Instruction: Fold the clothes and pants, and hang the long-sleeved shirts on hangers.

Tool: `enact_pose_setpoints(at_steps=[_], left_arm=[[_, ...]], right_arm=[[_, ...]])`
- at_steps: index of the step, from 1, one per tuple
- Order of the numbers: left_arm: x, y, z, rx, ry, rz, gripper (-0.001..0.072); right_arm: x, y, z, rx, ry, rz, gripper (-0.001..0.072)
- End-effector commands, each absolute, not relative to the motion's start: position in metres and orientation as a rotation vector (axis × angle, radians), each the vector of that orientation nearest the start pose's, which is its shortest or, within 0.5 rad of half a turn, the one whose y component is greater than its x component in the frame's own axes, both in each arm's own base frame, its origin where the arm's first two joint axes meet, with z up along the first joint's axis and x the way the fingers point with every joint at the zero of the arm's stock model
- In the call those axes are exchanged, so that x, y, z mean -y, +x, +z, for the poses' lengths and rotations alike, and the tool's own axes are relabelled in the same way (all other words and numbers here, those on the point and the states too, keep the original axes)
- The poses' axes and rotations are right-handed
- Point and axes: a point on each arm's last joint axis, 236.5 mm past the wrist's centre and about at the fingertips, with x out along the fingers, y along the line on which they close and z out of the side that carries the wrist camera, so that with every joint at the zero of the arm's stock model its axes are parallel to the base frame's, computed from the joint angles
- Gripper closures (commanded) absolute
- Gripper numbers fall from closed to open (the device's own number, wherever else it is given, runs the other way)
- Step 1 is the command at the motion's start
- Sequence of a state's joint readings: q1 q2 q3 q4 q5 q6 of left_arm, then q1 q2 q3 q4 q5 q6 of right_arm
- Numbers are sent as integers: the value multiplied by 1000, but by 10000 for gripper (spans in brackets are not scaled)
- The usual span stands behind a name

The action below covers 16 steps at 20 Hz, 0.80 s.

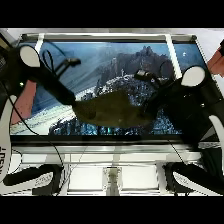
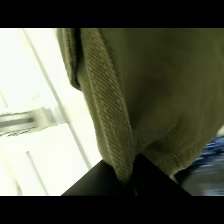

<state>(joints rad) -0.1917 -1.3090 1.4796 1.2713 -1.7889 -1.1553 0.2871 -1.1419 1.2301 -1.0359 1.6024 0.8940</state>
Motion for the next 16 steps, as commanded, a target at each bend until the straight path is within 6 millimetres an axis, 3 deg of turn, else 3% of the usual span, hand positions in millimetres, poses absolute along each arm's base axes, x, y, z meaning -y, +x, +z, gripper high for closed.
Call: enact_pose_setpoints(at_steps=[1, 4, 9, 13, 16], left_arm=[[57, 255, 46, -1780, 327, -508, 674], [38, 258, 31, -1802, 212, -386, 674], [15, 305, 18, -1622, 95, -233, 674], [18, 345, 8, -1448, 94, -214, 674], [12, 357, -4, -1398, 106, -177, 674]], right_arm=[[-209, 217, 57, -1326, -280, 1189, 694], [-221, 261, 40, -1215, -248, 1085, 694], [-232, 353, 21, -1015, -151, 846, 693], [-232, 384, -4, -991, -127, 768, 692], [-228, 403, -18, -950, -192, 750, 691]])
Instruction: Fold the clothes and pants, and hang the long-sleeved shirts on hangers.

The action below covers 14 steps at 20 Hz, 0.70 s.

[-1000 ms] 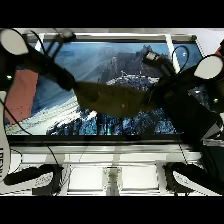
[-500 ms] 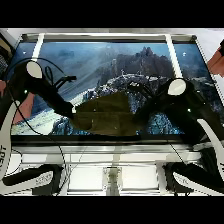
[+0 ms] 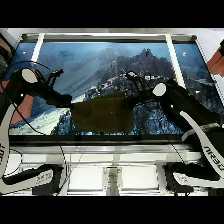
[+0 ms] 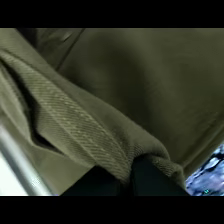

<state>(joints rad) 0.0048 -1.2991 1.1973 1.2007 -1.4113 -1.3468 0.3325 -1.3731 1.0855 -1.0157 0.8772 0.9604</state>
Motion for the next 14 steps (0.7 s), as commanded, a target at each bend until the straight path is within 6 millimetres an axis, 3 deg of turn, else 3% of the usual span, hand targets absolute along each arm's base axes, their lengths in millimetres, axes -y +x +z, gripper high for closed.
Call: enact_pose_setpoints(at_steps=[1, 5, 8, 9, 11, 13, 14], left_arm=[[7, 358, -9, -1391, 116, -156, 674], [4, 360, -30, -1368, 123, -142, 673], [4, 367, -33, -1333, 114, -129, 662], [4, 371, -32, -1315, 112, -125, 628], [4, 376, -31, -1295, 93, -109, 436], [5, 374, -31, -1300, 95, -111, 398], [5, 373, -32, -1308, 95, -112, 396]], right_arm=[[-227, 408, -20, -939, -241, 763, 691], [-231, 430, -20, -912, -321, 792, 676], [-236, 440, -25, -916, -316, 795, 665], [-236, 442, -27, -916, -316, 793, 601], [-236, 444, -27, -911, -315, 787, 500], [-236, 442, -21, -917, -316, 799, 499], [-236, 441, -15, -927, -319, 810, 420]])
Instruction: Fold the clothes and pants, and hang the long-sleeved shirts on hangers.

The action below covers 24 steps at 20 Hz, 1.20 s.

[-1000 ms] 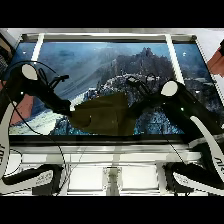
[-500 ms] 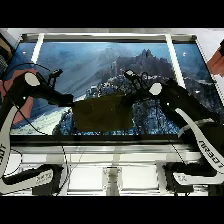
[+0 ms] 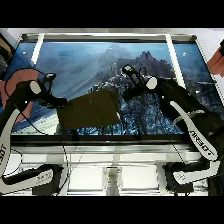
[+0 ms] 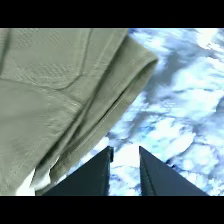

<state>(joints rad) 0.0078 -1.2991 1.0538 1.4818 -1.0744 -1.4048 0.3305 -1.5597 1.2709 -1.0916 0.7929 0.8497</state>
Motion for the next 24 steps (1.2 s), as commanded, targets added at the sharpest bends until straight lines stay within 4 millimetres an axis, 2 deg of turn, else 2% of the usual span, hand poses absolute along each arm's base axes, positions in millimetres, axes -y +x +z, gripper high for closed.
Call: enact_pose_setpoints(at_steps=[1, 2, 3, 4, 7, 10, 13, 15, 18, 21, 24], left_arm=[[5, 371, -32, -1315, 94, -113, 321], [6, 370, -32, -1320, 92, -115, 174], [6, 369, -32, -1325, 91, -116, 71], [6, 368, -32, -1327, 92, -117, 64], [6, 358, -33, -1364, 117, -144, 63], [4, 348, -19, -1362, 158, -176, 63], [-4, 348, 15, -1271, 158, -151, 64], [-11, 345, 36, -1212, 152, -127, 64], [-18, 341, 61, -1143, 147, -100, 64], [-18, 339, 73, -1110, 152, -93, 64], [-18, 337, 72, -1115, 152, -93, 64]], right_arm=[[-236, 440, -6, -945, -301, 813, 296], [-234, 439, 2, -976, -263, 803, 226], [-231, 435, 9, -1022, -204, 794, 144], [-231, 428, 13, -1070, -133, 793, 89], [-236, 403, 7, -1229, 87, 831, 72], [-251, 396, -25, -1354, 242, 837, 53], [-273, 386, -60, -1475, 423, 879, 33], [-272, 378, -86, -1559, 459, 849, 31], [-275, 373, -100, -1600, 472, 836, 33], [-284, 371, -105, -1590, 432, 835, 39], [-297, 364, -112, -1601, 397, 834, 41]])
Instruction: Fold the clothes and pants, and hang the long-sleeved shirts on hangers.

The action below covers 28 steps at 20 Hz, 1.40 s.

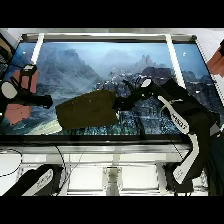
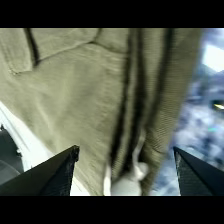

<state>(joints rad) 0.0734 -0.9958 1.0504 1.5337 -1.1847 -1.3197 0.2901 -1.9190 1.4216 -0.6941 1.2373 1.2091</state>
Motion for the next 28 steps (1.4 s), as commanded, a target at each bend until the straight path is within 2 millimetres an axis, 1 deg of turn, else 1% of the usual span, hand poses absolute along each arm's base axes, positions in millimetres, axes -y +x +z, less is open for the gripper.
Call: enact_pose_setpoints(at_steps=[1, 3, 4, 5, 6, 7, 8, 10, 11, 12, 13, 14, 15, 17, 19, 20, 21, 22, 23, 24, 26, 27, 28], left_arm=[[-18, 337, 72, -1118, 152, -94, 65], [-18, 336, 72, -1120, 152, -94, 65], [-18, 336, 72, -1120, 152, -94, 65], [-18, 336, 72, -1120, 152, -94, 65], [-18, 336, 72, -1120, 152, -94, 65], [-18, 336, 72, -1120, 152, -94, 66], [-18, 336, 72, -1120, 152, -94, 66], [-18, 336, 72, -1120, 152, -94, 66], [-18, 336, 72, -1120, 152, -94, 65], [-18, 336, 72, -1120, 152, -94, 66], [-18, 336, 72, -1120, 152, -94, 66], [-18, 336, 72, -1120, 152, -94, 65], [-18, 336, 72, -1120, 152, -94, 65], [-18, 336, 72, -1120, 152, -94, 66], [-18, 336, 72, -1120, 152, -94, 66], [-18, 336, 72, -1120, 152, -94, 66], [-18, 336, 72, -1120, 152, -94, 65], [-18, 336, 72, -1120, 152, -94, 65], [-18, 336, 72, -1120, 152, -94, 66], [-18, 336, 72, -1120, 152, -94, 65], [-18, 336, 72, -1120, 152, -94, 66], [-18, 336, 72, -1120, 152, -94, 65], [-18, 336, 72, -1120, 152, -94, 66]], right_arm=[[-303, 359, -115, -1617, 390, 844, 48], [-317, 349, -120, -1652, 386, 864, 70], [-324, 342, -121, -1671, 380, 884, 135], [-330, 336, -119, -1690, 368, 906, 218], [-336, 332, -116, -1693, 354, 928, 322], [-342, 329, -112, -1689, 338, 946, 458], [-348, 328, -110, -1682, 324, 960, 518], [-358, 328, -104, -1662, 303, 981, 689], [-360, 331, -98, -1655, 310, 982, 690], [-362, 336, -87, -1652, 324, 977, 691], [-361, 341, -70, -1644, 330, 988, 691], [-356, 348, -47, -1624, 316, 1017, 691], [-344, 354, -24, -1606, 281, 1037, 691], [-306, 377, 18, -1556, 239, 971, 691], [-255, 408, 68, -1443, 245, 853, 692], [-224, 423, 95, -1372, 255, 781, 692], [-188, 435, 121, -1306, 271, 697, 692], [-152, 441, 140, -1260, 286, 613, 692], [-111, 441, 155, -1234, 299, 522, 692], [-73, 433, 161, -1247, 308, 439, 692], [5, 405, 158, -1327, 339, 241, 691], [41, 396, 160, -1323, 366, 137, 691], [70, 390, 164, -1299, 391, 62, 692]])
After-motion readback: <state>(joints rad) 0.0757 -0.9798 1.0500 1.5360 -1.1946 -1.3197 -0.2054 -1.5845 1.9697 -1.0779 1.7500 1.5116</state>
